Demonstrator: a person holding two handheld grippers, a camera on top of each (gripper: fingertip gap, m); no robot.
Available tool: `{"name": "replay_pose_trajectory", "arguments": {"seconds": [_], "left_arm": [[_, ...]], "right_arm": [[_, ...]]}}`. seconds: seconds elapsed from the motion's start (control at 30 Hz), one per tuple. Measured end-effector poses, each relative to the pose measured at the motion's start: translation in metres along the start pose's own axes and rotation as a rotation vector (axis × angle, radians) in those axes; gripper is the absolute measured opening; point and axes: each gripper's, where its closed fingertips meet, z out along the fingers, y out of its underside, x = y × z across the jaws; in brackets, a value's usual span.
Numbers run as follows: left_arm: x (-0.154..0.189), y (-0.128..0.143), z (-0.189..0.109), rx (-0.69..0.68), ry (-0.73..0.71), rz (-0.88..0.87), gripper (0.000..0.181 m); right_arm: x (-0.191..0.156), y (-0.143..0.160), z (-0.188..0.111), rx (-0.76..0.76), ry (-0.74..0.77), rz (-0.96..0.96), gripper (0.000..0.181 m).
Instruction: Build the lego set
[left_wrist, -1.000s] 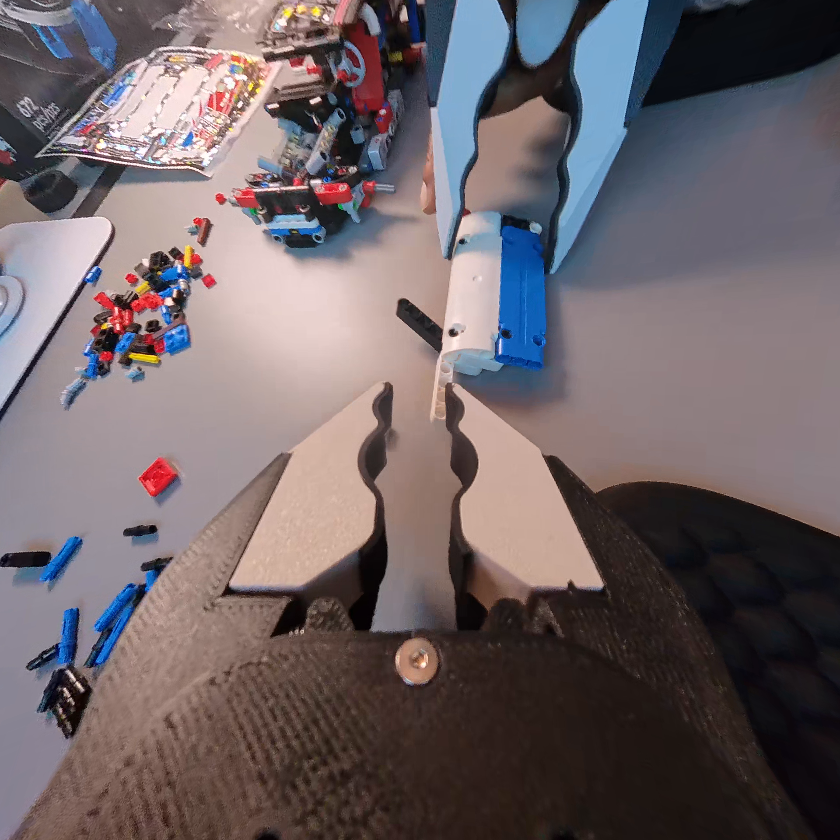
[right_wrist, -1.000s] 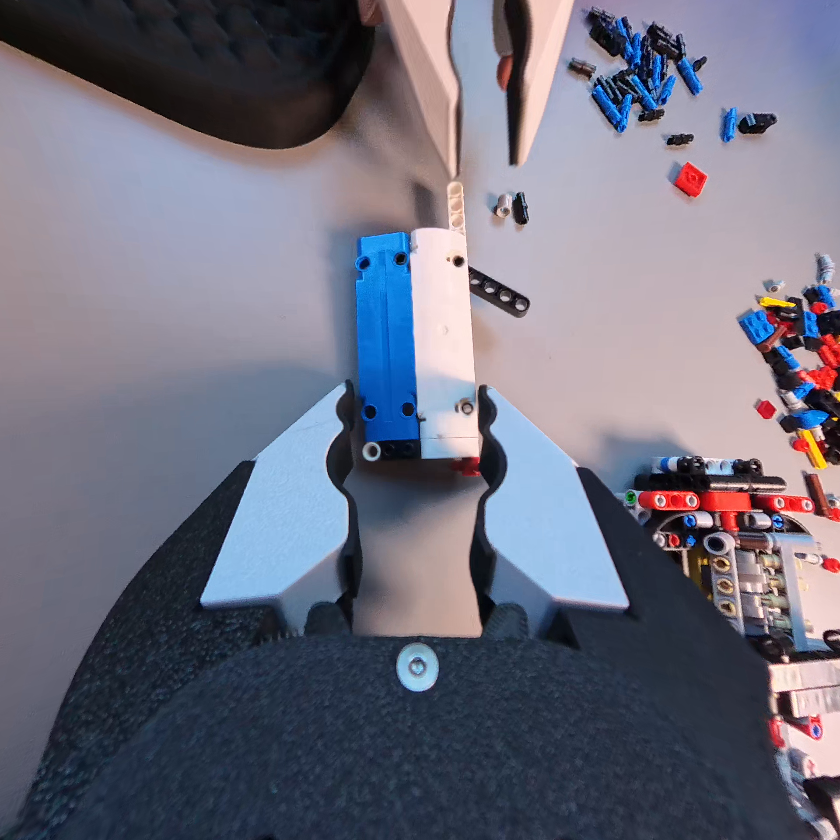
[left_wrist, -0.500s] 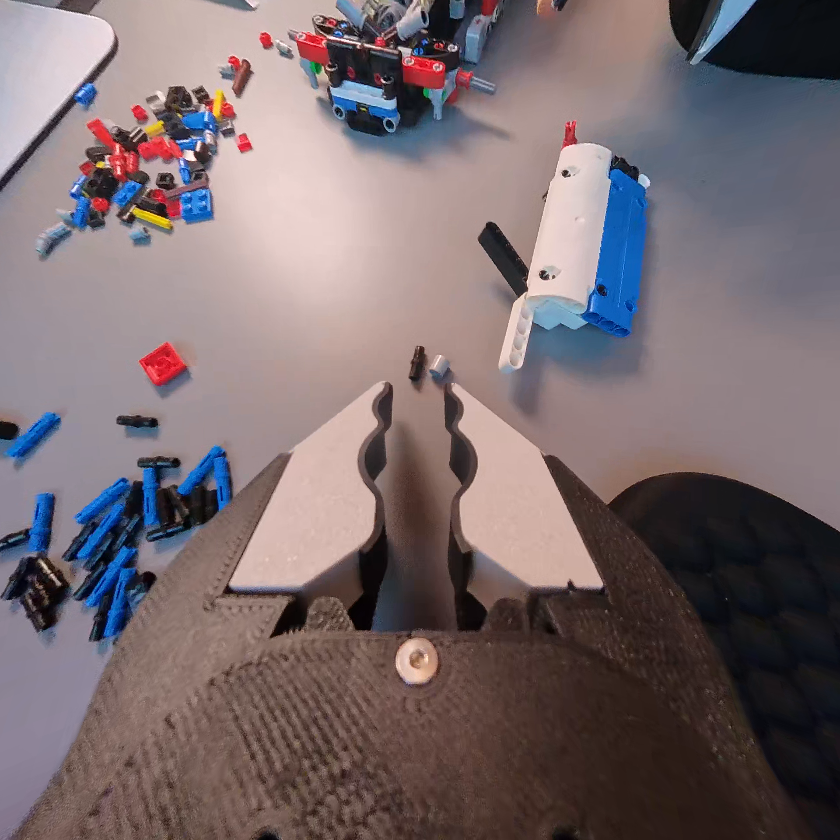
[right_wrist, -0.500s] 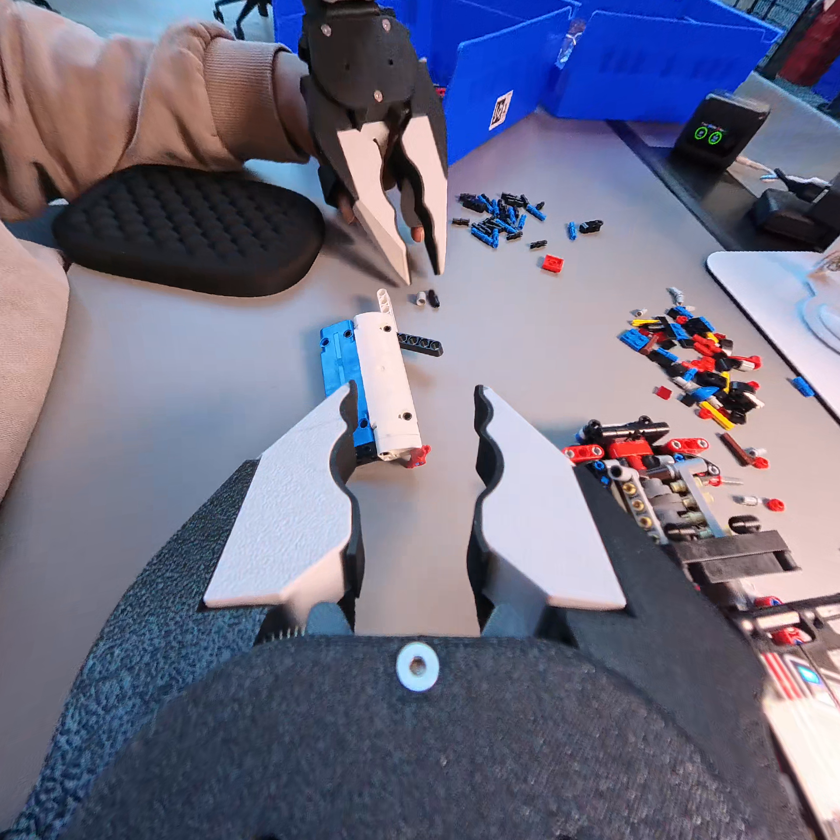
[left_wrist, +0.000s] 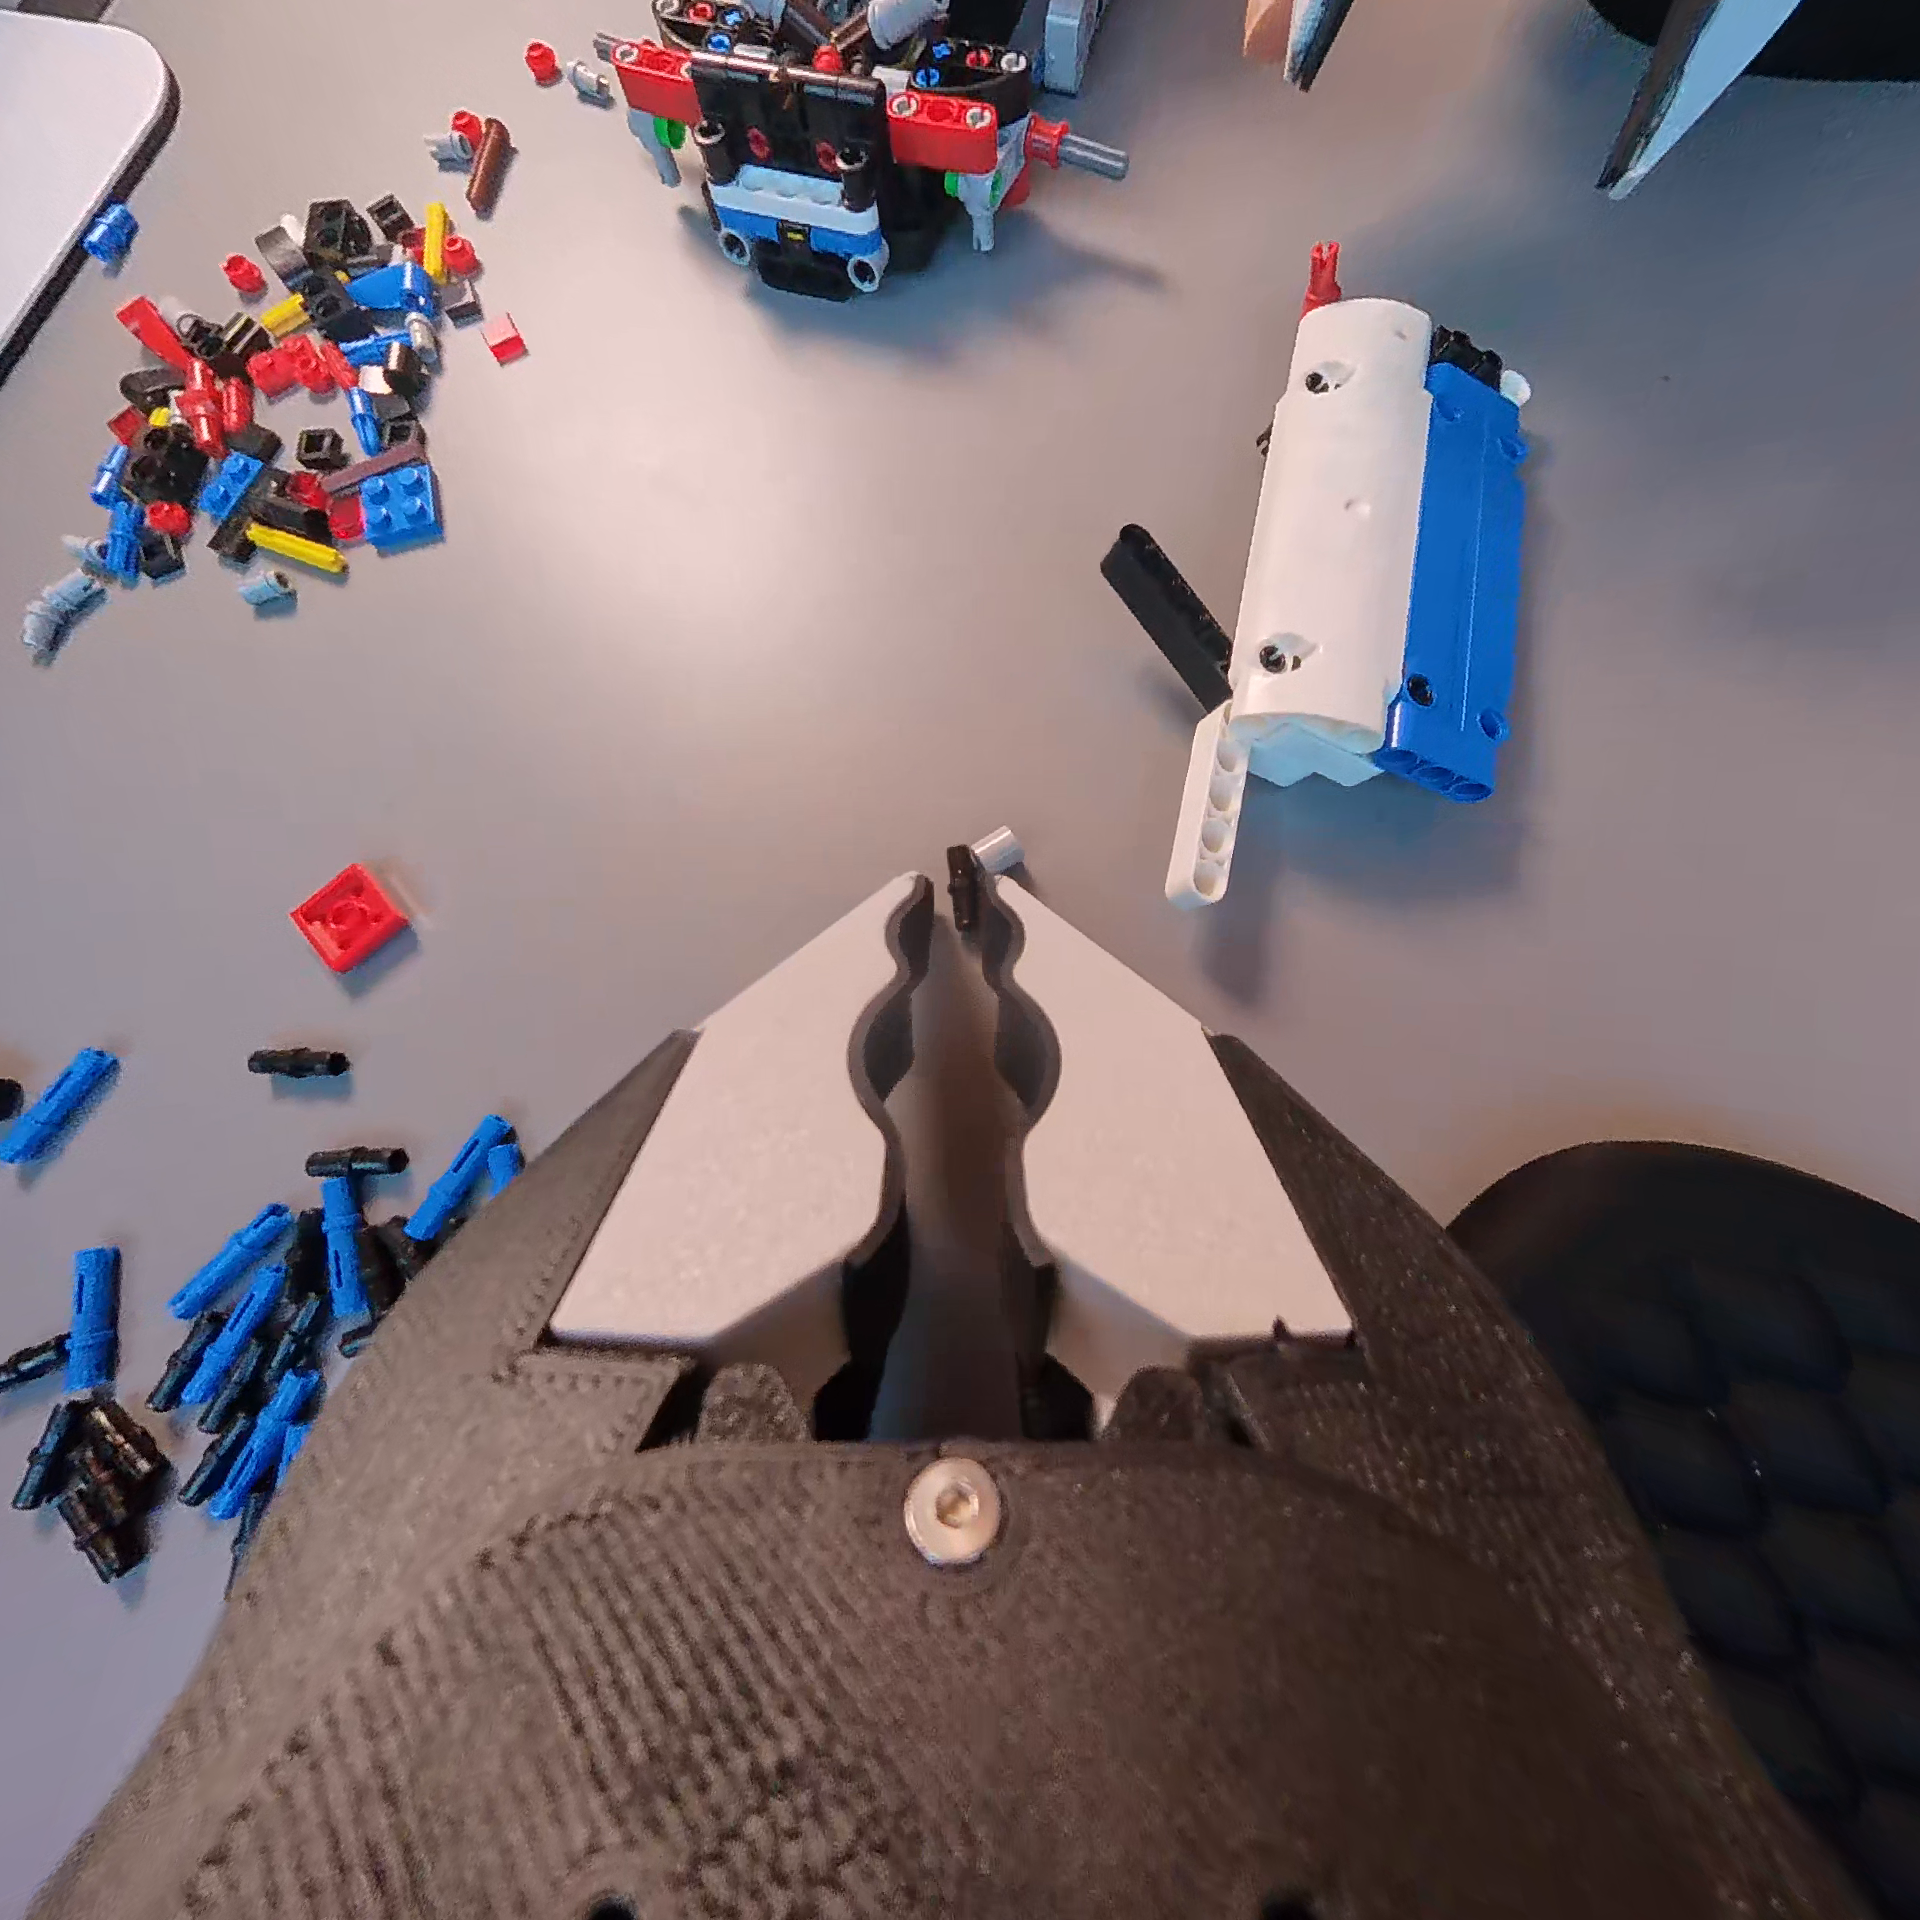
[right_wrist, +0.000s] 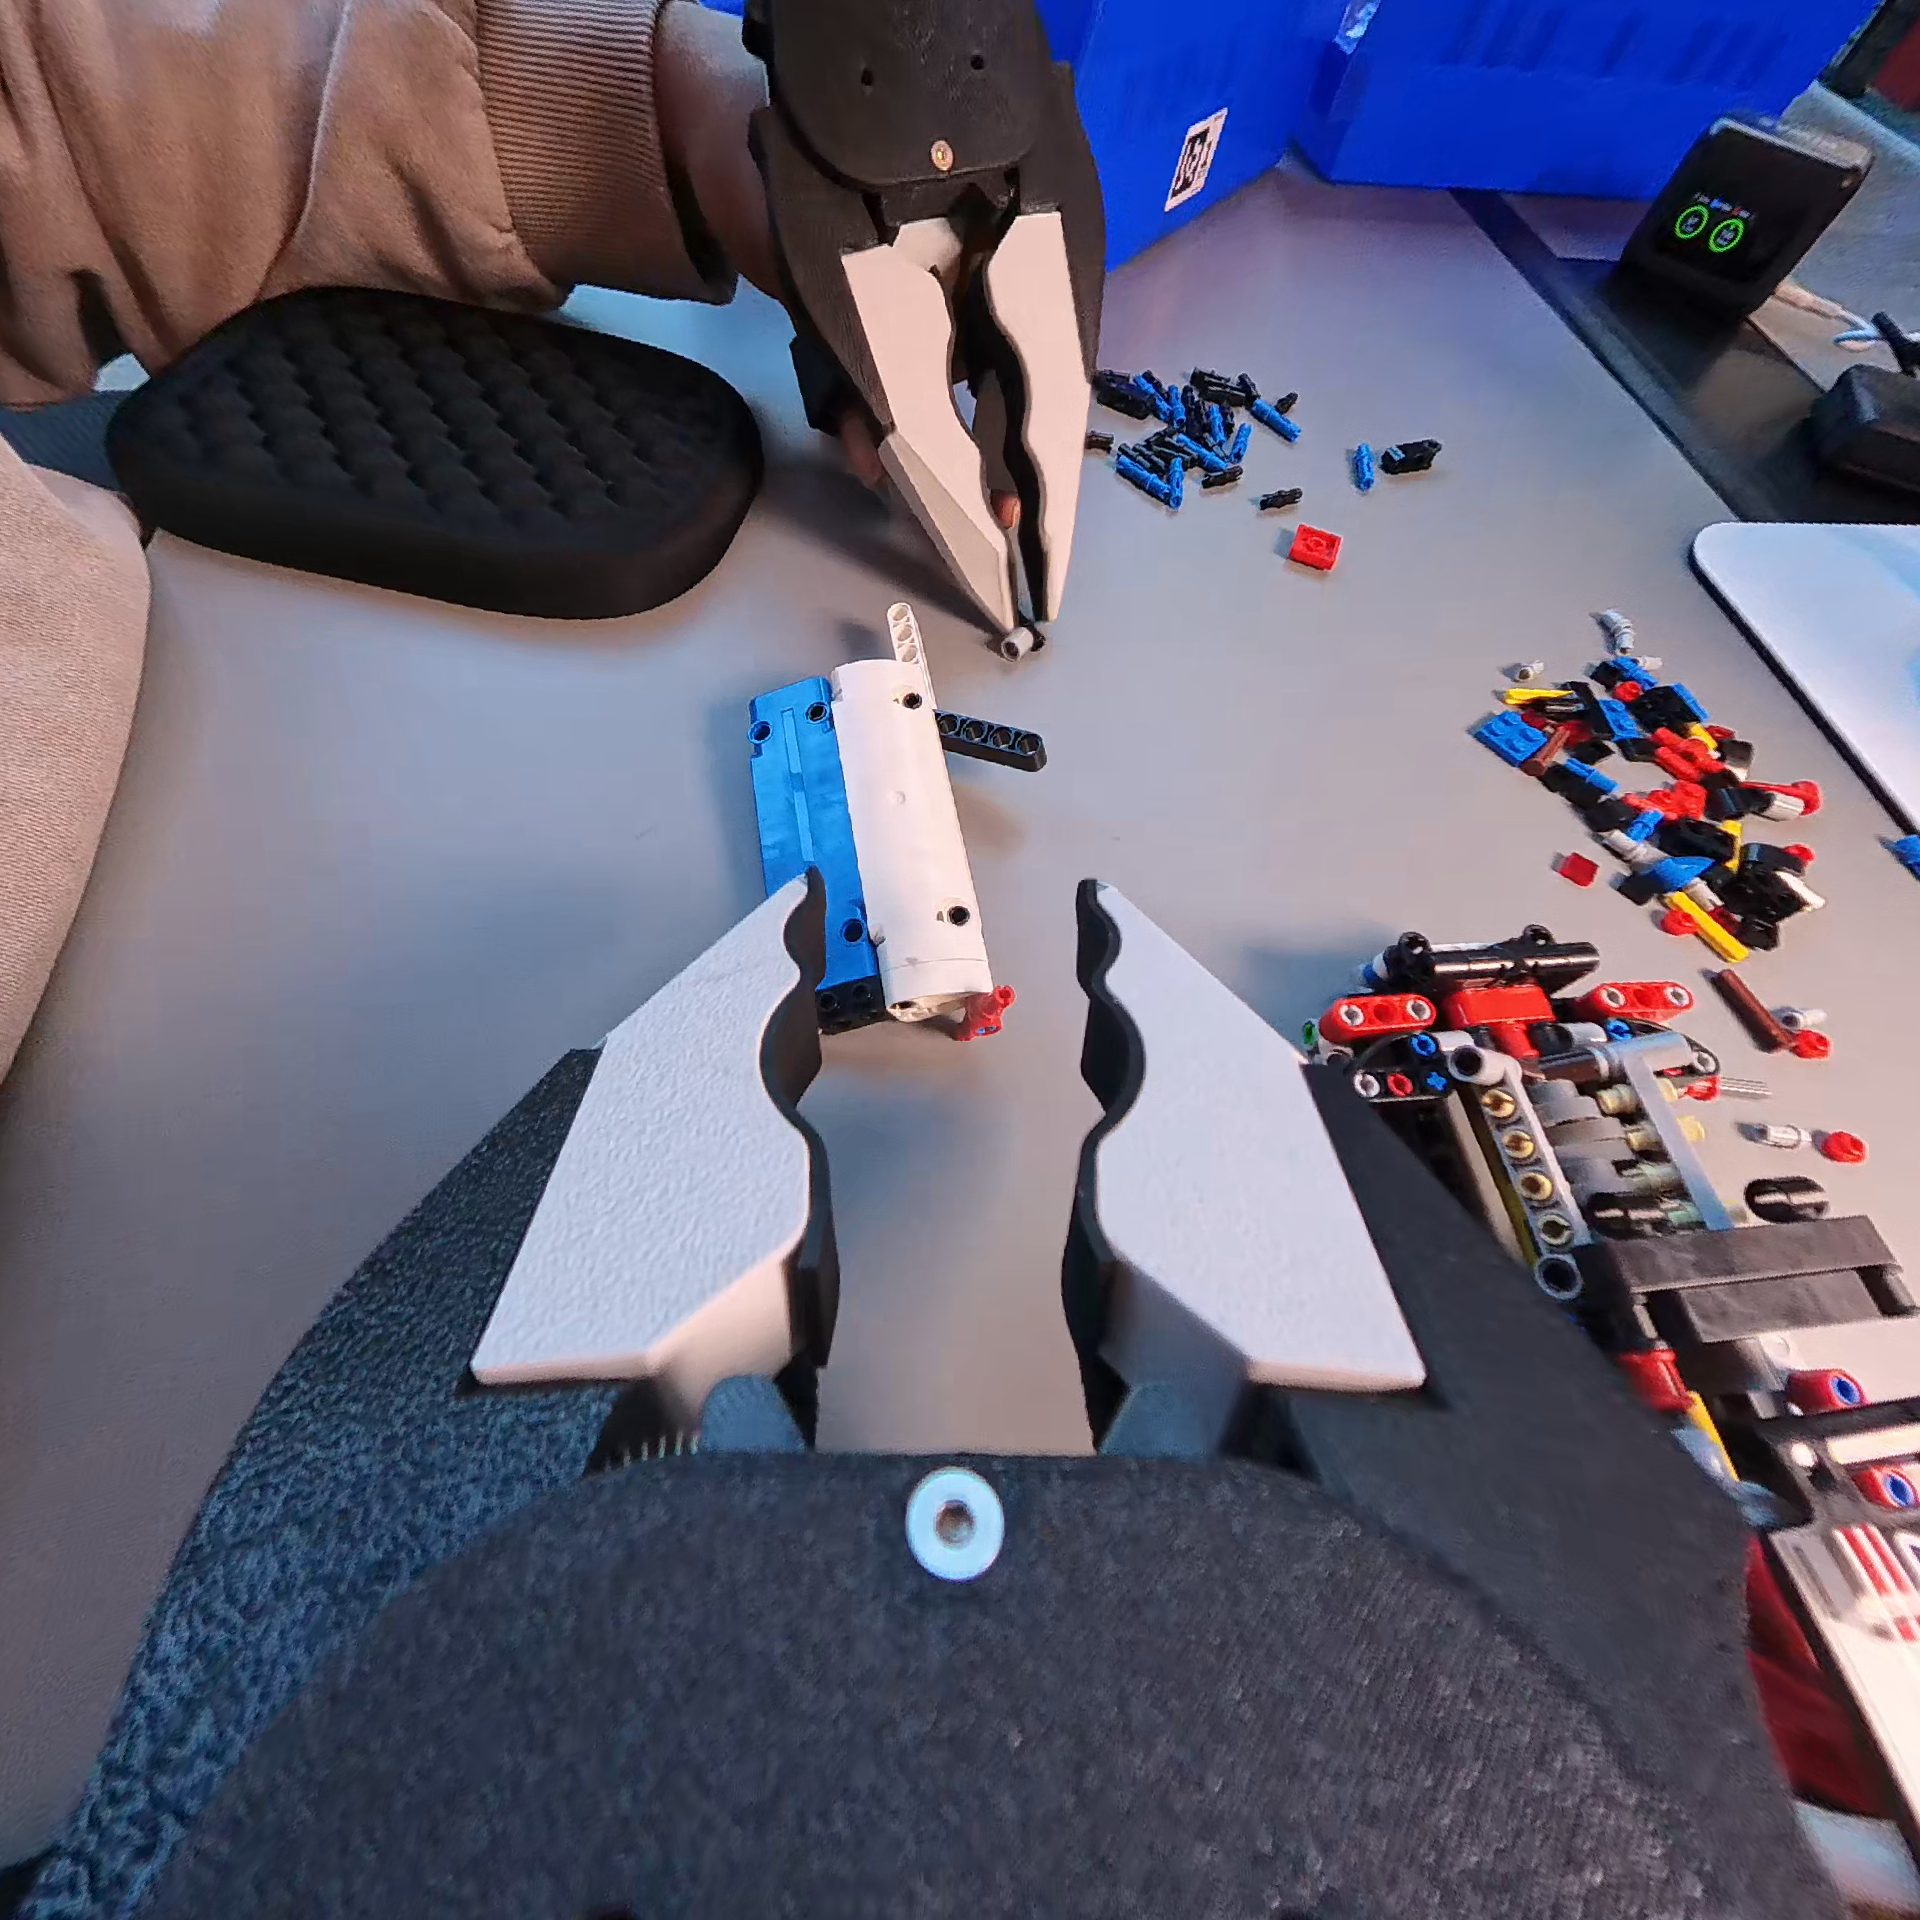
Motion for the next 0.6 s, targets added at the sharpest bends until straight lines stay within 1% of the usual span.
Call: {"name": "replay_pose_trajectory", "arguments": {"seconds": [0.07,0.3,0.37,0.43,0.5,0.53,0.6], "left_arm": [[0.000,0.000,0.001,-0.007,-0.007,0.007,0.003],[-0.003,0.001,-0.002,-0.011,-0.041,0.019,0.002],[-0.005,-0.001,-0.005,0.017,-0.052,0.013,0.002],[-0.009,-0.011,-0.014,0.082,-0.074,0.002,0.003],[-0.009,-0.029,-0.027,0.200,-0.087,-0.005,0.003],[-0.004,-0.042,-0.034,0.284,-0.065,-0.001,0.003],[0.020,-0.071,-0.050,0.487,0.037,0.023,0.002]], "right_arm": [[0.000,0.001,0.001,-0.001,0.000,0.003,0.046],[0.001,-0.001,0.001,0.009,0.012,0.007,0.045],[0.002,-0.002,0.000,0.014,0.022,0.009,0.044],[0.004,-0.004,-0.001,0.024,0.035,0.010,0.042],[0.006,-0.008,-0.003,0.046,0.049,0.014,0.040],[0.006,-0.011,-0.003,0.061,0.052,0.016,0.037],[0.004,-0.019,-0.003,0.102,0.052,0.020,0.031]]}}
